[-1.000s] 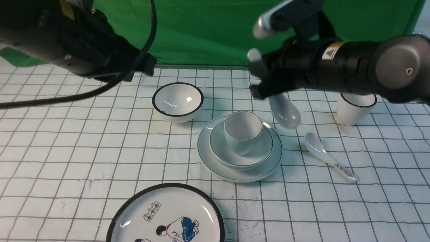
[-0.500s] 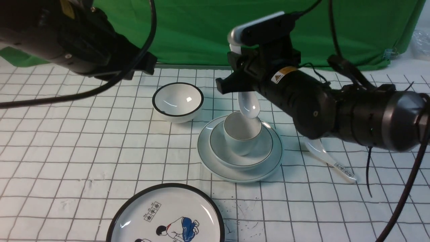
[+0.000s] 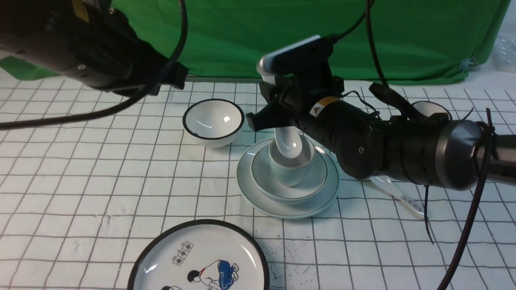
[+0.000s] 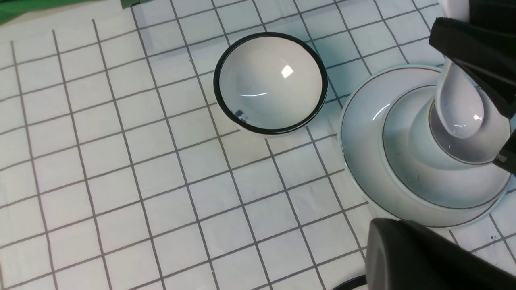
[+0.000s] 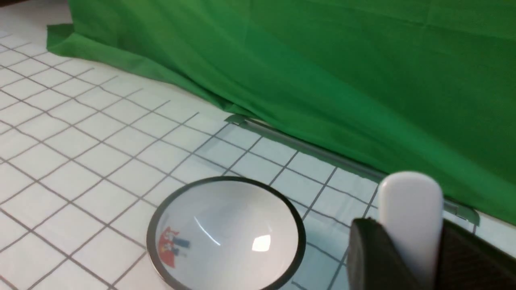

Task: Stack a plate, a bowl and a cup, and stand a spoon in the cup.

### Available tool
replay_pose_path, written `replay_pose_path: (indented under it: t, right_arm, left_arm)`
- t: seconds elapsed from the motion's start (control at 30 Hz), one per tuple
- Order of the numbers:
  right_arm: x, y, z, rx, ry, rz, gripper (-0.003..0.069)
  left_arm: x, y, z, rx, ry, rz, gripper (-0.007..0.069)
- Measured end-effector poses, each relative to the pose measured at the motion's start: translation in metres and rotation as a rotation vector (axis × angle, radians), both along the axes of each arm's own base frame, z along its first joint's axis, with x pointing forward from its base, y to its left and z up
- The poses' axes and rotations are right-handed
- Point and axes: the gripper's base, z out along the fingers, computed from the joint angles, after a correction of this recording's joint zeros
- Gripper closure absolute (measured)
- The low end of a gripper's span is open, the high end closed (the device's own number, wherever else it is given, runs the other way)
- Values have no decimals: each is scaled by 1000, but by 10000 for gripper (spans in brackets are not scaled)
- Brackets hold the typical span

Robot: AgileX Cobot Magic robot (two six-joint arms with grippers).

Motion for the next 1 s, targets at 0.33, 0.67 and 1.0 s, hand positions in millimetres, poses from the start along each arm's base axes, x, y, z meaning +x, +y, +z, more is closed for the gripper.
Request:
replay_pose_path:
  t: [0.33,0.67,1.0]
  right_arm:
    - [-1,0,-2,-23,10,11,406]
    - [-43,-34,78,-115,180,179,518]
    - [-164,-210,187,-126,173,-138,633]
  left_arm:
    - [0,1,0,15,-7,1,624]
    - [1,1,0,16,-8,1,624]
    - [-4,3,1,28,10,-3,624]
